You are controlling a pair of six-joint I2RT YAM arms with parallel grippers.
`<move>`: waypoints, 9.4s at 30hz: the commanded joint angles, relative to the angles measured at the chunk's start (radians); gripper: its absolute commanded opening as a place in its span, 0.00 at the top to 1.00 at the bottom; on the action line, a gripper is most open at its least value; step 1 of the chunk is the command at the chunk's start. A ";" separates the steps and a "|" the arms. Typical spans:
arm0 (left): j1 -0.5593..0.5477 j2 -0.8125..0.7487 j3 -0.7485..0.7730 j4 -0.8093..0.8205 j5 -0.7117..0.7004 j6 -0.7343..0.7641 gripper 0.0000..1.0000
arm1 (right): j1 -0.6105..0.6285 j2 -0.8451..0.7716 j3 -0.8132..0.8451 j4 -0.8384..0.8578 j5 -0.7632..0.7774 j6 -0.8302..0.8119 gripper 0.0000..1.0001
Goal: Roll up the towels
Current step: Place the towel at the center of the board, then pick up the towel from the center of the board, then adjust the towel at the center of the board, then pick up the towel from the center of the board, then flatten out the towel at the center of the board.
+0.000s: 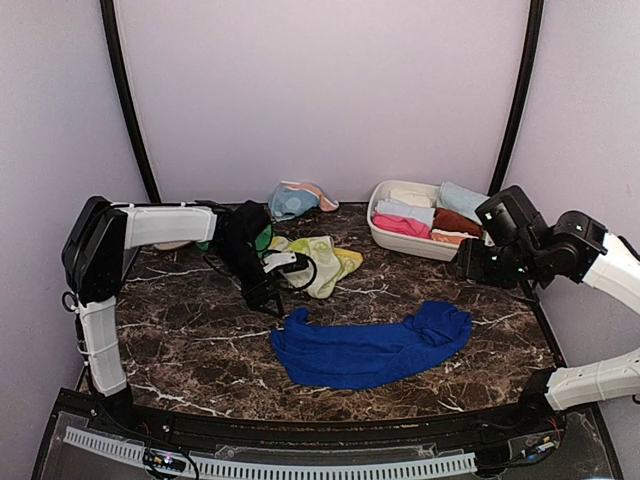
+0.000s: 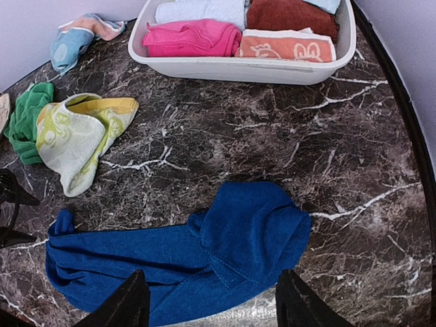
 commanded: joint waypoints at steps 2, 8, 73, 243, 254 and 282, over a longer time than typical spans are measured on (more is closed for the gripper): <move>-0.079 0.077 0.059 -0.031 0.035 0.044 0.24 | -0.013 0.027 -0.011 0.029 0.023 -0.013 0.33; -0.086 0.132 0.070 0.031 0.015 -0.005 0.36 | -0.017 0.082 -0.114 0.173 -0.052 -0.046 0.31; 0.222 -0.627 -0.341 -0.108 -0.474 -0.110 1.00 | -0.054 0.703 0.038 0.567 -0.351 -0.441 0.39; 0.282 -1.072 -0.235 -0.283 -0.196 0.048 1.00 | -0.117 -0.053 0.104 0.107 -0.357 -0.453 1.00; 0.283 -1.148 -0.014 -0.590 -0.192 0.084 1.00 | -0.117 -0.263 0.103 -0.008 -0.449 -0.301 1.00; 0.312 -0.664 -0.546 0.284 -0.480 0.049 0.21 | -0.244 0.431 -0.264 0.519 -0.315 -0.459 0.84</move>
